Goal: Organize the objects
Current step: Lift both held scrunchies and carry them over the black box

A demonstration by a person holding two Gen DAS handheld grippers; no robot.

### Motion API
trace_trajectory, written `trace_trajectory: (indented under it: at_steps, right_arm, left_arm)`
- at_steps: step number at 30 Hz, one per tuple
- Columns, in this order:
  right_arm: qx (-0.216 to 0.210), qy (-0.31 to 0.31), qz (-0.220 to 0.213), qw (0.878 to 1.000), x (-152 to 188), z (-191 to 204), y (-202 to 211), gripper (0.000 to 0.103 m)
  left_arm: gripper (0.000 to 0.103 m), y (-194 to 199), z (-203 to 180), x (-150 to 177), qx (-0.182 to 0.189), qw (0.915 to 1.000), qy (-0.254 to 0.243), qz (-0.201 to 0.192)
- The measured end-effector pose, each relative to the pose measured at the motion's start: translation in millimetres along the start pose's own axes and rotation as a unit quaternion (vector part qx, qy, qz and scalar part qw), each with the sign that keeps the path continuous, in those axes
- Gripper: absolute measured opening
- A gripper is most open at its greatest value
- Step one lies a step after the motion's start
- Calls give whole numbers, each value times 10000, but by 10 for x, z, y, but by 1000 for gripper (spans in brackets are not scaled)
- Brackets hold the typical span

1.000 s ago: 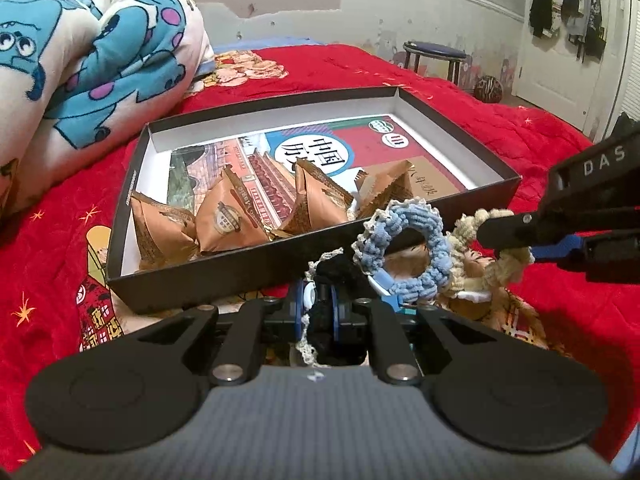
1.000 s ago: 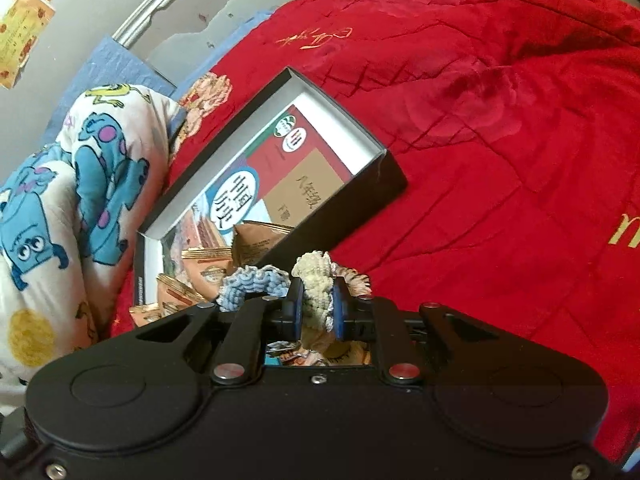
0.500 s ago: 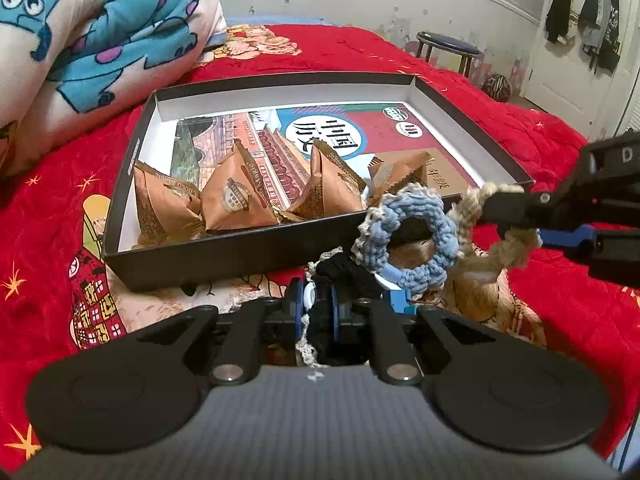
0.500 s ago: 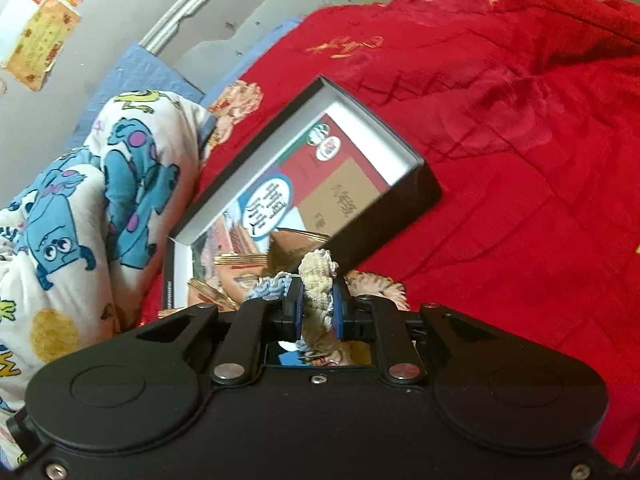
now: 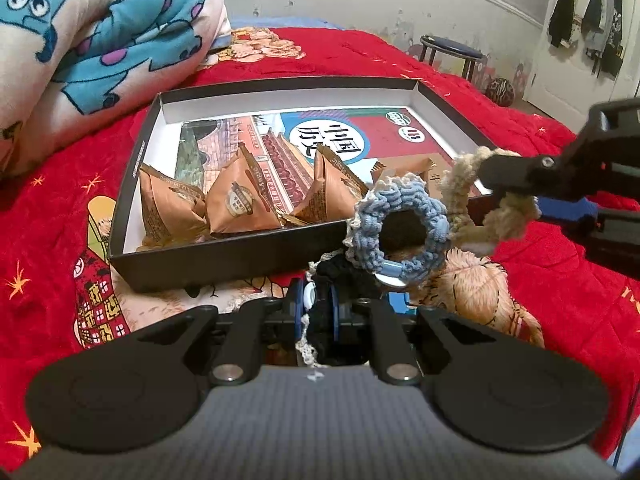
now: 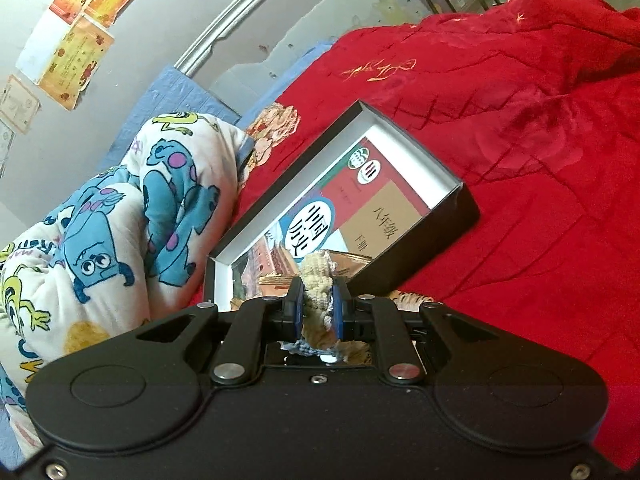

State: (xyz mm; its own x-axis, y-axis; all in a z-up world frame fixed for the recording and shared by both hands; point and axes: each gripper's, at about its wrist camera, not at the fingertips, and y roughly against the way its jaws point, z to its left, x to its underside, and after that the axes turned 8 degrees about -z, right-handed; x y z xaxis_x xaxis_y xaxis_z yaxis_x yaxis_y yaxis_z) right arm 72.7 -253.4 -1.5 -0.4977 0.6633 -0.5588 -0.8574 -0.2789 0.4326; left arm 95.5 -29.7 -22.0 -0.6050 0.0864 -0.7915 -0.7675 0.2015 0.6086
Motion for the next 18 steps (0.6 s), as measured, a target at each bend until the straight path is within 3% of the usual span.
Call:
trace_trajectory:
  at_steps: [10,18]
  right_arm:
    - [-645,-176,-218,9975,-6,56,94,15]
    - [-710,-166,-214,9971,-4,73,109,15]
  left_arm:
    - [17,56,3,-29,-55,9999,-11,-118]
    - [17,99,10,-53,-128,9998,18,-169]
